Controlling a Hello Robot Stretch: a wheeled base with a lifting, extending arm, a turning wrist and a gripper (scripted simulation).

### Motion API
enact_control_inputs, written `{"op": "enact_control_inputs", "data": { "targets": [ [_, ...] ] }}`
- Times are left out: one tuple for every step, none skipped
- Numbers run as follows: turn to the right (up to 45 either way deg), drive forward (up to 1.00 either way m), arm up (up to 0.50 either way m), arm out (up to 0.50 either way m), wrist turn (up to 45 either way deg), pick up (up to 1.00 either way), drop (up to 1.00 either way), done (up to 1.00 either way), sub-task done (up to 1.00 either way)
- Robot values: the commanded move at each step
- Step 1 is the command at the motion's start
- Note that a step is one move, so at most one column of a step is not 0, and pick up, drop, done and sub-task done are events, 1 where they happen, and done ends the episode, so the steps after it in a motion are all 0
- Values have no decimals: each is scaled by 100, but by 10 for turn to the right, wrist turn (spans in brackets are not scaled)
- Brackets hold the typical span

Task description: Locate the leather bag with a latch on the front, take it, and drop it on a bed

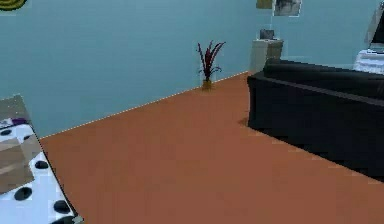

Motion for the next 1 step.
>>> {"op": "enact_control_inputs", "data": {
  "targets": [
    [0,45,0,0,0,0,0,0,0]
  ]
}}
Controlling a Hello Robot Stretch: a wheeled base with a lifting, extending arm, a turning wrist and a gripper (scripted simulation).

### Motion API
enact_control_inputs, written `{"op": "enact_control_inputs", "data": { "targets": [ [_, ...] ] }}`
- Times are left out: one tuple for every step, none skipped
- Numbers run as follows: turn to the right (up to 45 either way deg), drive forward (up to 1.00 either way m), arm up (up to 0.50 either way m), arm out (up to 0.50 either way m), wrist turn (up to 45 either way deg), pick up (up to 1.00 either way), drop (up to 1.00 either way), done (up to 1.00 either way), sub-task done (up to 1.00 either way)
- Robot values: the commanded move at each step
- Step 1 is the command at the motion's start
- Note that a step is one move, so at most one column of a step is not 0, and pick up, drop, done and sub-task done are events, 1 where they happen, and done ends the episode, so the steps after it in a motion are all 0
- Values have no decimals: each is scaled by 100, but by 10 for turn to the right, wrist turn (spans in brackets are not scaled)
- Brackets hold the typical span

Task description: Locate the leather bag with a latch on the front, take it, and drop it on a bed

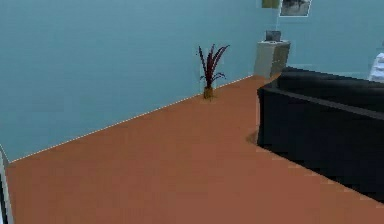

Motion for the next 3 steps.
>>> {"op": "enact_control_inputs", "data": {
  "targets": [
    [0,100,0,0,0,0,0,0,0],
    [30,0,0,0,0,0,0,0,0],
    [0,90,0,0,0,0,0,0,0]
  ]
}}
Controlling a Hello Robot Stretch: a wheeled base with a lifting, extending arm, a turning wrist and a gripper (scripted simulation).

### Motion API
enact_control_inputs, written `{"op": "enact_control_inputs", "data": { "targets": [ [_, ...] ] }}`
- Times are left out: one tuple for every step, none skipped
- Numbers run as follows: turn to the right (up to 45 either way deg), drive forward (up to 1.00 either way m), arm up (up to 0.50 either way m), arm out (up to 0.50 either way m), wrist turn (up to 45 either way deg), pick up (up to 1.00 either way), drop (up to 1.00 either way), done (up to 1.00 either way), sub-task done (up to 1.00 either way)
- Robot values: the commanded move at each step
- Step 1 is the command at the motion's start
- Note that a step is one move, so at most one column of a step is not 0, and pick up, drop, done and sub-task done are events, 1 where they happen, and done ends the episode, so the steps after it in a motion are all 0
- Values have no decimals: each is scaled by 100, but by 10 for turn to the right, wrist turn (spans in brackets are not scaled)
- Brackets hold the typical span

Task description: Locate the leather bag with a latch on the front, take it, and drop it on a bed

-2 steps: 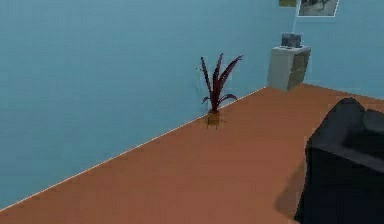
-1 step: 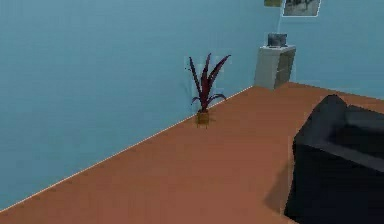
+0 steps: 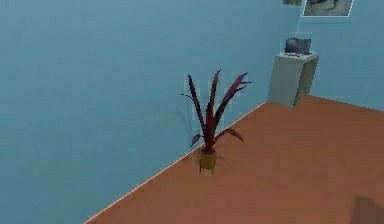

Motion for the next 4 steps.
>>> {"op": "enact_control_inputs", "data": {
  "targets": [
    [60,0,0,0,0,0,0,0,0],
    [0,30,0,0,0,0,0,0,0],
    [390,0,0,0,0,0,0,0,0],
    [0,100,0,0,0,0,0,0,0]
  ]
}}
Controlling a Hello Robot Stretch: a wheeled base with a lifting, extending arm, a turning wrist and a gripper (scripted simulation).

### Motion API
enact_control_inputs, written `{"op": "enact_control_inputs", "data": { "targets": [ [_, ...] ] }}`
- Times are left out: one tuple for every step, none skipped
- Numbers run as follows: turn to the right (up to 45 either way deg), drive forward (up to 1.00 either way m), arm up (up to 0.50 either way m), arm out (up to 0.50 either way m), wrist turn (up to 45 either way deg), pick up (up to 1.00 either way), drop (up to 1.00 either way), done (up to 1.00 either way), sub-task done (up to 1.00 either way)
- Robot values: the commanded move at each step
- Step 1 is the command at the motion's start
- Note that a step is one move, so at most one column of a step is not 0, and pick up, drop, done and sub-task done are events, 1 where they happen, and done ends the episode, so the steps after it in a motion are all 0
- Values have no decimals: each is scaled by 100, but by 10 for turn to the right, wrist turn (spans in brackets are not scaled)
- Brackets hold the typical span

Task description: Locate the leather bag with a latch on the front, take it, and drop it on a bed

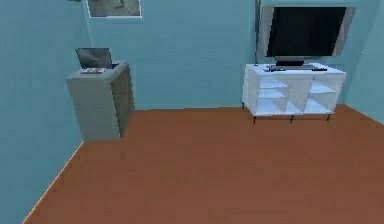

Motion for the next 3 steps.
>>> {"op": "enact_control_inputs", "data": {
  "targets": [
    [0,50,0,0,0,0,0,0,0],
    [390,0,0,0,0,0,0,0,0],
    [0,30,0,0,0,0,0,0,0]
  ]
}}
